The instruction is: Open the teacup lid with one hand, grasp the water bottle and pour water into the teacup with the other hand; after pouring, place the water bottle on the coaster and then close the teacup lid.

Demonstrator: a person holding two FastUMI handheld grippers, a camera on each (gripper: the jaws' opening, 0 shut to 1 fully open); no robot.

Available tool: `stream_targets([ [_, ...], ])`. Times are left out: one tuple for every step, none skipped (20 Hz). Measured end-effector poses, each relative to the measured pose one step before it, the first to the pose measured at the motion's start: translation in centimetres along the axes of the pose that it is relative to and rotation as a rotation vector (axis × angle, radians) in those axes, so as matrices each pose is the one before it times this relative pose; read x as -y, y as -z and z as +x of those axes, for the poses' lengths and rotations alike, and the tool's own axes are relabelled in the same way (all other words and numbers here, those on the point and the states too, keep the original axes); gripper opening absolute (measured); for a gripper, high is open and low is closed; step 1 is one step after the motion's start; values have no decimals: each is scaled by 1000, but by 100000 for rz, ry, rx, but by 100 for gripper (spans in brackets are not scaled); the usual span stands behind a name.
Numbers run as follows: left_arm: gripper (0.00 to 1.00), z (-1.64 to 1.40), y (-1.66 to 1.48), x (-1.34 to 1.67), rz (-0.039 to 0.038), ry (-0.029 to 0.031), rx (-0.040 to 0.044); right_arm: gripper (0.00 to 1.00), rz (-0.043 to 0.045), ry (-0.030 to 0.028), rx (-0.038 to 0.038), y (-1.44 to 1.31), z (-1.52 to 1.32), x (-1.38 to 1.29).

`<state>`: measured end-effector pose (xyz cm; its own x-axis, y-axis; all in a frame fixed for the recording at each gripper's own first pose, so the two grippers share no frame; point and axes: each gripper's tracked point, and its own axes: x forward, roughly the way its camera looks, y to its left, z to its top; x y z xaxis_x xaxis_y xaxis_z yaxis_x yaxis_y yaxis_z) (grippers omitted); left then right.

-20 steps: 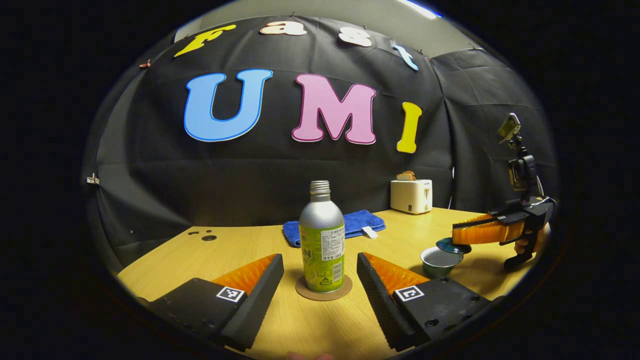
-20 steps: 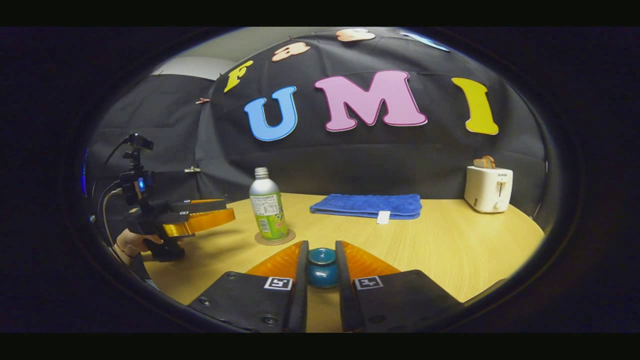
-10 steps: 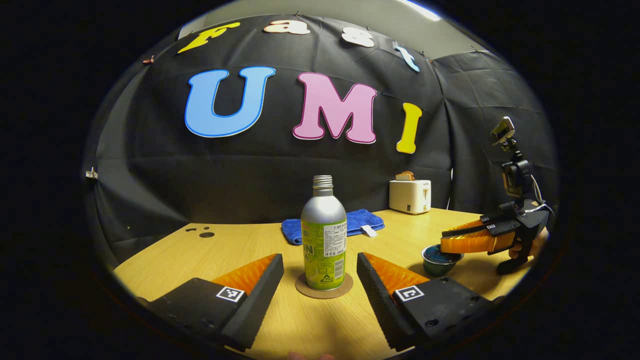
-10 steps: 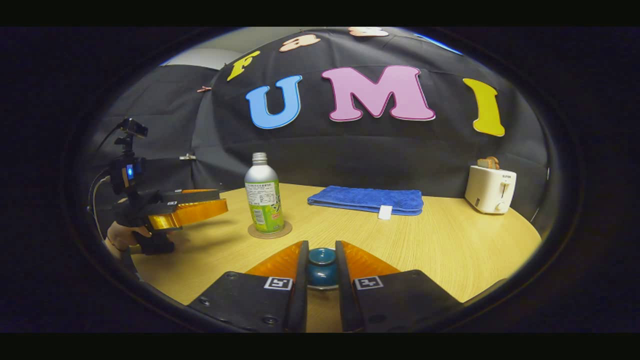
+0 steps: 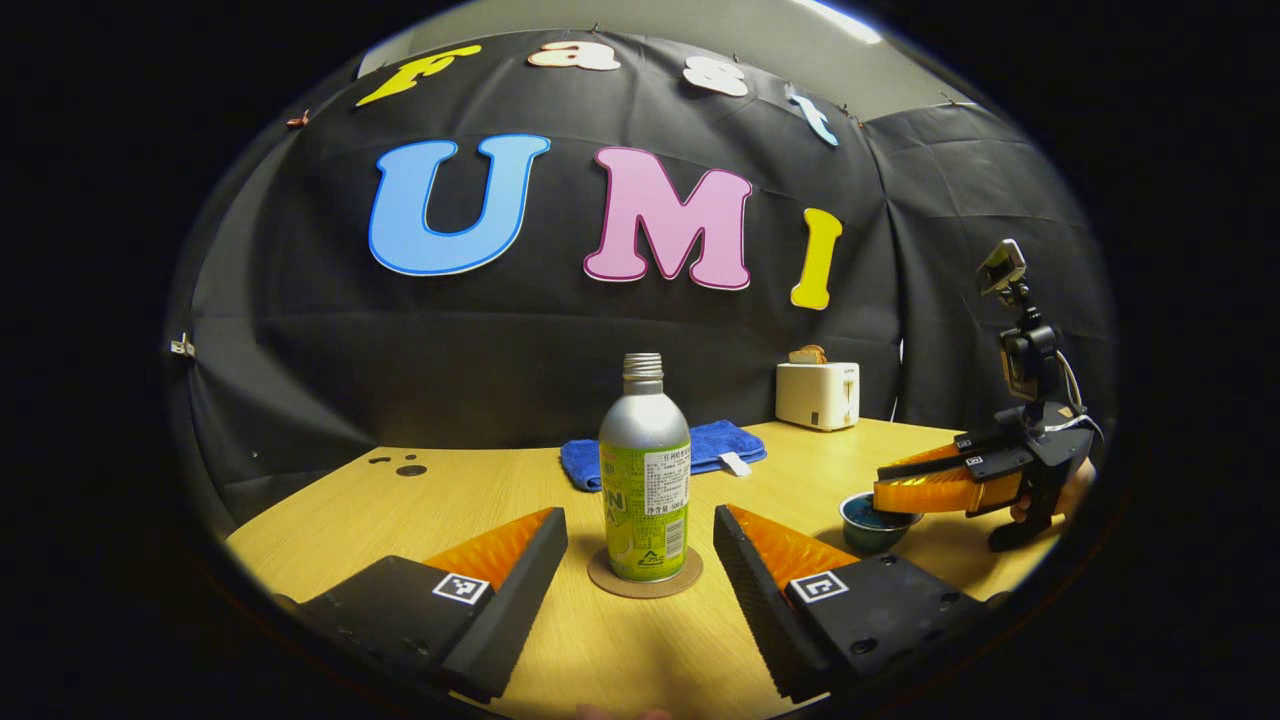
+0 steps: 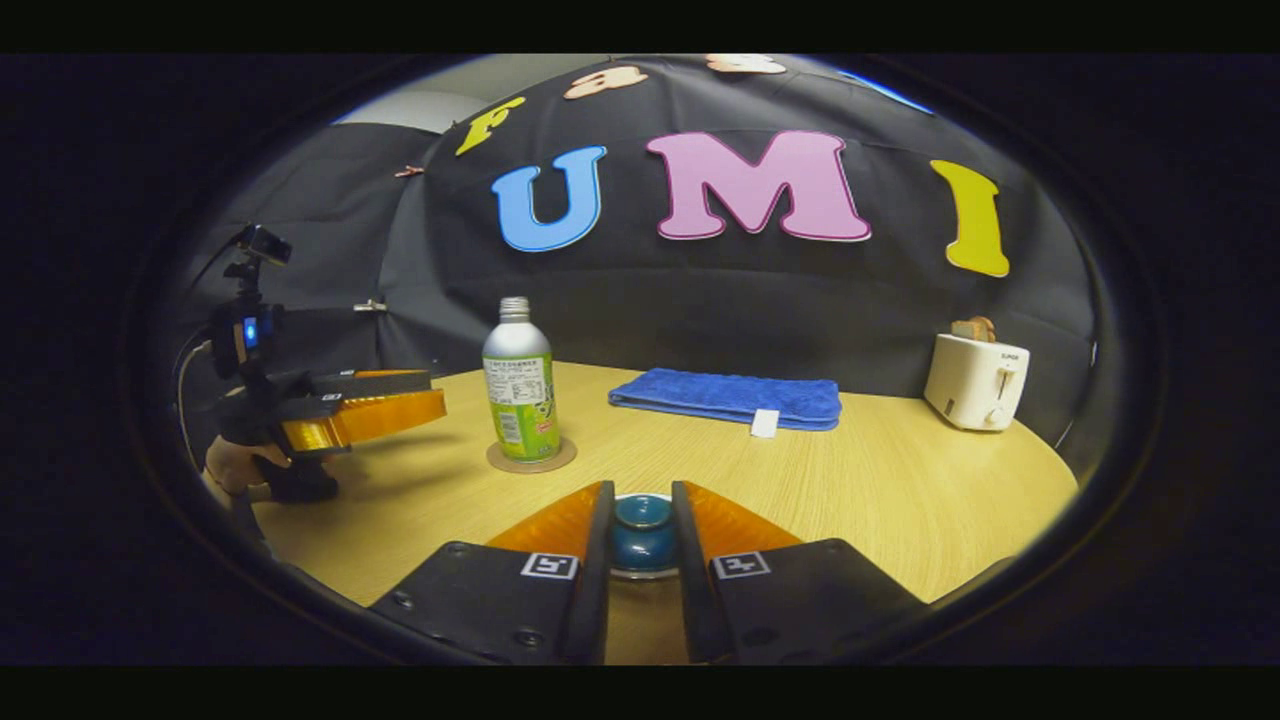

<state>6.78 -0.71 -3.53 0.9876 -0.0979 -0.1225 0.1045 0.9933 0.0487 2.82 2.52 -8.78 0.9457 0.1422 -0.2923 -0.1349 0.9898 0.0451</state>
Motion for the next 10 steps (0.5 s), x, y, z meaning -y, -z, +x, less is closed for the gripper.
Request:
stream_targets([
  [94, -48, -108, 50, 108, 24, -78, 38, -84, 112, 461, -114, -21, -19],
  [94, -30, -14, 151, 203, 22, 27, 31, 224, 205, 1189, -244, -120, 91],
  [94, -126, -131, 65, 212, -30, 94, 36, 570, 288, 2197, -604, -267, 18],
  [94, -96, -157, 128, 275, -46, 229, 33, 572, 535, 2437, -653, -248, 98],
  [94, -173, -258, 46, 277, -114, 289, 34, 407, 623, 2787, -868, -346, 136],
  [94, -168, -81, 119, 199, -122, 168, 37, -29, 486, 2878, -882, -391, 141],
  [94, -162, -204, 36, -12, -651, 284, 37, -545, 785, 3140, -927, -473, 143],
  [94, -152, -123, 217, -266, -62, 153, 37, -737, 912, 2965, -876, -545, 166],
  [94, -105, -93, 322, -407, 82, 174, 38, -608, 1167, 2615, -634, -379, 304],
  [94, -269, -72, 208, -237, -95, 12, 38, -211, 1128, 2442, -636, -498, 271],
])
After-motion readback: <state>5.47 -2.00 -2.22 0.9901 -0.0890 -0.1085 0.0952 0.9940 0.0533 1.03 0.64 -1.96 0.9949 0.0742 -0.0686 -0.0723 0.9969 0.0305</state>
